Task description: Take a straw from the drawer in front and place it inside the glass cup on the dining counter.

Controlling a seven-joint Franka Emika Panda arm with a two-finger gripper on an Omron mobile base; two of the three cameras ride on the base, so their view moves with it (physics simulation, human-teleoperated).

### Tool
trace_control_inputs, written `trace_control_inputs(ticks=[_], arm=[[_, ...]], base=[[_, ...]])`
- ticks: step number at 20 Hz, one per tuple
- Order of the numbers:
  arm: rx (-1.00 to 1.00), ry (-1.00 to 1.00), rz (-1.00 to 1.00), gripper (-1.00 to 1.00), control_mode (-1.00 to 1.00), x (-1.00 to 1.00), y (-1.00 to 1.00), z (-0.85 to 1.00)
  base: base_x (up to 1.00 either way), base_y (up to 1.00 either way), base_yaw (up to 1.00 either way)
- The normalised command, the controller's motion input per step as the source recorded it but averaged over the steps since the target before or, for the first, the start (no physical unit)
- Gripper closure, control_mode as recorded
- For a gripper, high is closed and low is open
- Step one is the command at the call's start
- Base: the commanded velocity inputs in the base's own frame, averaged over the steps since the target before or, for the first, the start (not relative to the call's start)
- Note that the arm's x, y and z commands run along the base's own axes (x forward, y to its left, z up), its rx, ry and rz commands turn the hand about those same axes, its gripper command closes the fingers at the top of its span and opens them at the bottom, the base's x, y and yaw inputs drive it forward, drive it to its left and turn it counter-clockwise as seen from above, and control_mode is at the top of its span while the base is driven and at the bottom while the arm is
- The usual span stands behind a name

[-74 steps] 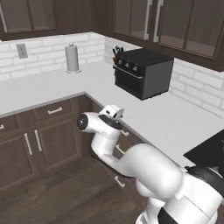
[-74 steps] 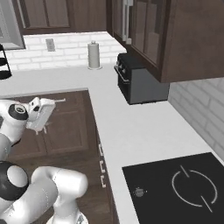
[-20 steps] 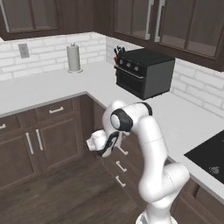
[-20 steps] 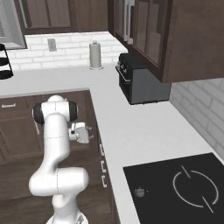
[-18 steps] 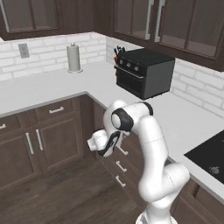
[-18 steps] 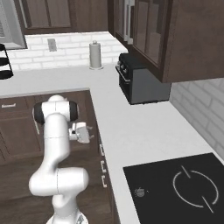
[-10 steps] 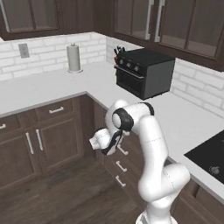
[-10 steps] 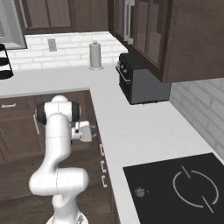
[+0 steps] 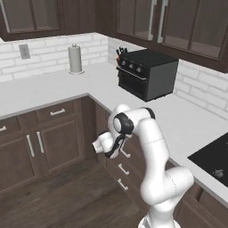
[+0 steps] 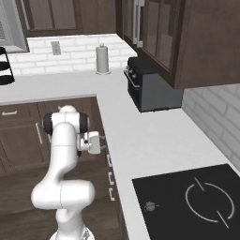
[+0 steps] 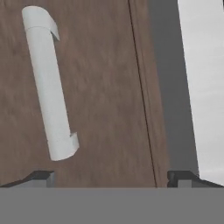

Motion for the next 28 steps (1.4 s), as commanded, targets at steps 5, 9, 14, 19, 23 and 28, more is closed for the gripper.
trace_control_inputs(ticks=[5,9,14,19,23,28], arm=[[0.00,0.05,0.01,-1.00,-1.00,0.24,-0.05,-0.28],[0.01,0.00,0.01,-1.00,-1.00,0.20,-0.25,0.00],[0.04,0.01,0.03,-1.00,-1.00,0.30,-0.24,0.00],[0.02,0.04,0.05,-1.00,-1.00,0.35,-0.12,-0.10],[0.00,0.06,0.06,-1.00,-1.00,0.35,-0.01,-0.30],[0.00,0.03,0.06,-1.00,-1.00,0.40,0.00,-0.24]], base=[[0.00,0.00,0.00],[0.00,0.00,0.00],[0.00,0.00,0.00],[0.00,0.00,0.00],[0.00,0.00,0.00],[0.00,0.00,0.00]])
